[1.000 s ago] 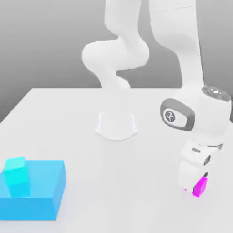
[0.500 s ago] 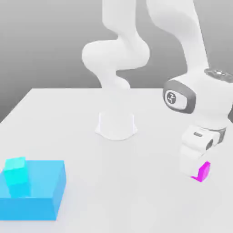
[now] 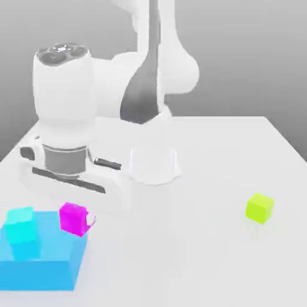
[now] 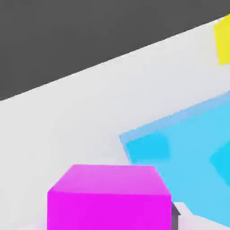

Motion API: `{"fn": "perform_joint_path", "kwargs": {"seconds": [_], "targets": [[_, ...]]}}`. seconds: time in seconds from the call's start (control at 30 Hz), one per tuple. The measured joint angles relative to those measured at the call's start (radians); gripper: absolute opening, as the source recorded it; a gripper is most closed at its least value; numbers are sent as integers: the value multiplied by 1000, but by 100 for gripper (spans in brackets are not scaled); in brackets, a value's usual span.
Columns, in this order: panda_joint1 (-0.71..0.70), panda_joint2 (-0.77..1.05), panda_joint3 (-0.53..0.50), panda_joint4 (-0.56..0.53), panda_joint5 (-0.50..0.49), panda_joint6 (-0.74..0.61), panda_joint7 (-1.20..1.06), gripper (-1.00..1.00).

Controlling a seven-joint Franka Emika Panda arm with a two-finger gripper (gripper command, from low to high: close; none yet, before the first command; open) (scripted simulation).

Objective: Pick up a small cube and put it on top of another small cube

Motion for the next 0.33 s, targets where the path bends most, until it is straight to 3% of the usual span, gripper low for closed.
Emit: {"fn": "perform_joint_path", "kwargs": {"seconds": [0.1, 0.2, 0.23, 0.33], "targets": [[-90, -21, -51, 22, 37, -40, 27, -100], [-100, 55, -53, 5, 67, 53, 17, -100], [-101, 83, -50, -2, 75, 87, 13, 100], [-100, 83, -50, -2, 75, 87, 13, 100]]}}
